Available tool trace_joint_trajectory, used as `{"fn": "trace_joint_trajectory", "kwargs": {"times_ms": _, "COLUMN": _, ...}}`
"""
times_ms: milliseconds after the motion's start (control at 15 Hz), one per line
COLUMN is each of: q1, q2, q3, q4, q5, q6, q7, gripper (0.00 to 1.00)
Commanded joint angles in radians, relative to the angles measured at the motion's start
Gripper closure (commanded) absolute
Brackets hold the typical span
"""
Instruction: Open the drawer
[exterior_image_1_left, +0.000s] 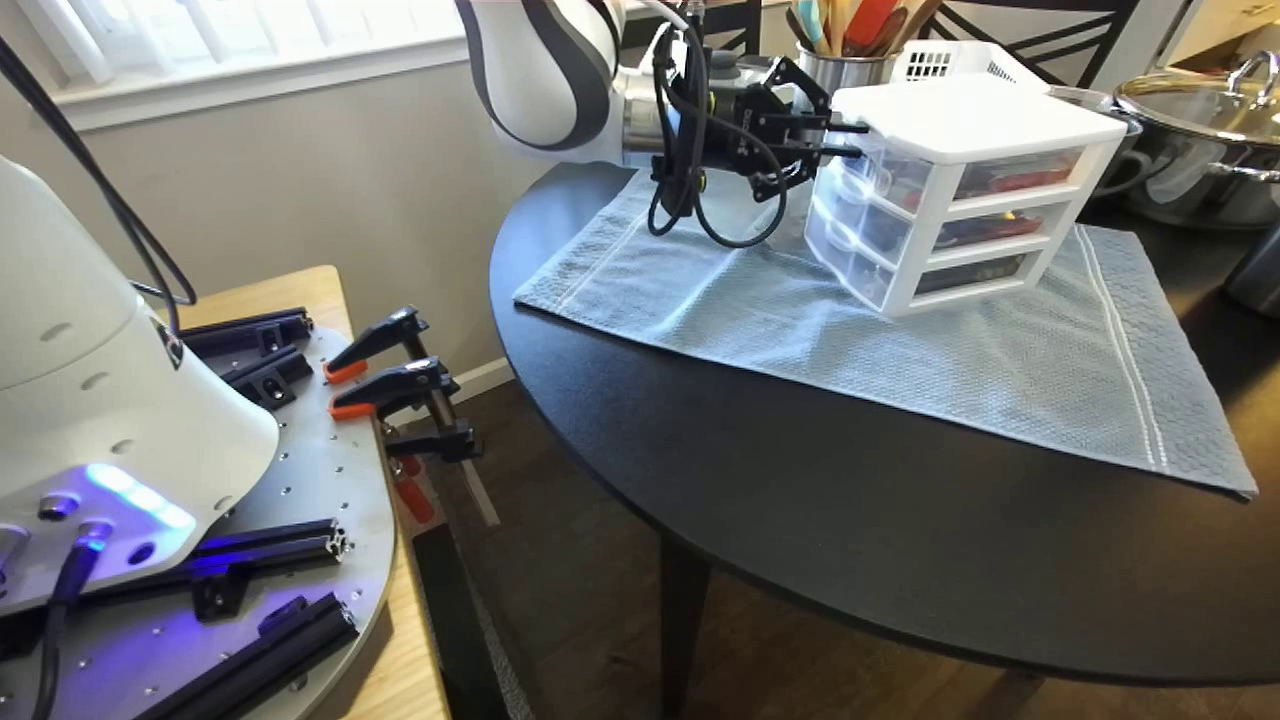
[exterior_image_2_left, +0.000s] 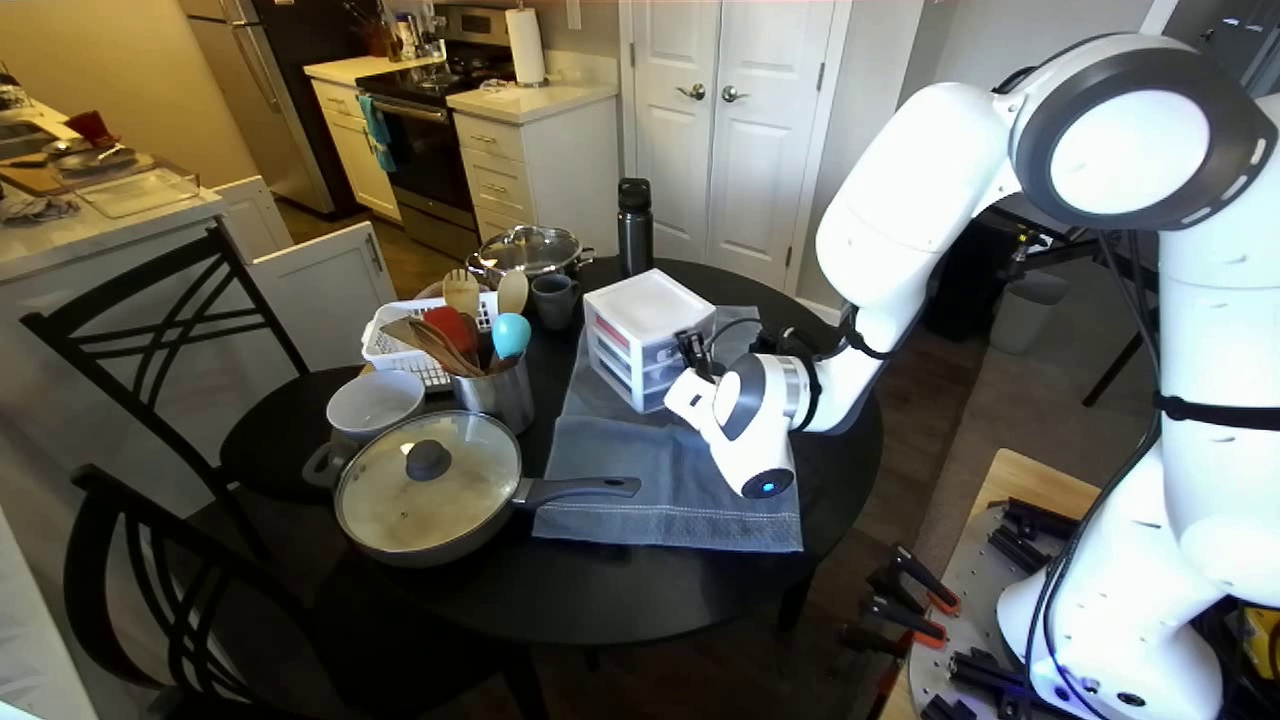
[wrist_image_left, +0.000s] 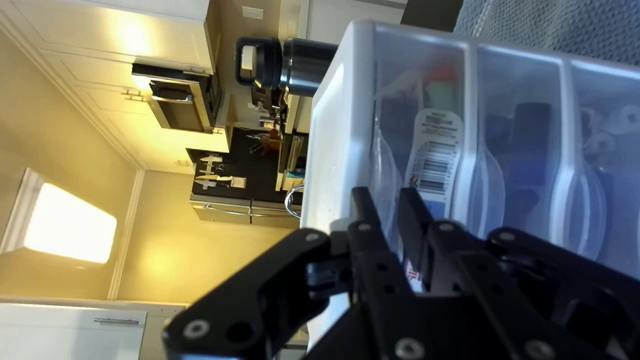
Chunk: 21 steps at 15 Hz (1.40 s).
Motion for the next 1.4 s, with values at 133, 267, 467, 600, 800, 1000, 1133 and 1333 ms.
{"fn": "trace_joint_trajectory", "kwargs": {"times_ms": 133, "q1": -0.013, "q2": 0.0, "q3": 0.013, "q4": 0.003, "q5": -0.02, "q6": -0.004, "q7": 0.016, "gripper": 0.97}}
{"fn": "trace_joint_trajectory", "kwargs": {"times_ms": 267, "q1": -0.007, "q2": -0.009, "q3": 0.019, "q4": -0.006, "q5": -0.021, "q6": -0.002, "q7": 0.023, "gripper": 0.97}}
{"fn": "trace_joint_trajectory", "kwargs": {"times_ms": 467, "q1": -0.001, "q2": -0.041, "q3": 0.035, "q4": -0.041, "q5": -0.036, "q6": 0.042, "q7": 0.013, "gripper": 0.97}}
{"fn": "trace_joint_trajectory", "kwargs": {"times_ms": 600, "q1": -0.001, "q2": -0.079, "q3": 0.052, "q4": -0.073, "q5": -0.041, "q6": 0.09, "q7": 0.015, "gripper": 0.97}}
{"fn": "trace_joint_trajectory", "kwargs": {"times_ms": 800, "q1": -0.004, "q2": -0.134, "q3": 0.066, "q4": -0.095, "q5": -0.044, "q6": 0.184, "q7": 0.006, "gripper": 0.97}}
{"fn": "trace_joint_trajectory", "kwargs": {"times_ms": 1000, "q1": -0.001, "q2": -0.173, "q3": 0.067, "q4": -0.1, "q5": -0.031, "q6": 0.275, "q7": -0.025, "gripper": 0.97}}
{"fn": "trace_joint_trajectory", "kwargs": {"times_ms": 1133, "q1": 0.003, "q2": -0.181, "q3": 0.06, "q4": -0.1, "q5": -0.023, "q6": 0.301, "q7": -0.064, "gripper": 0.97}}
{"fn": "trace_joint_trajectory", "kwargs": {"times_ms": 1333, "q1": -0.003, "q2": -0.208, "q3": 0.062, "q4": -0.104, "q5": -0.021, "q6": 0.381, "q7": -0.075, "gripper": 0.97}}
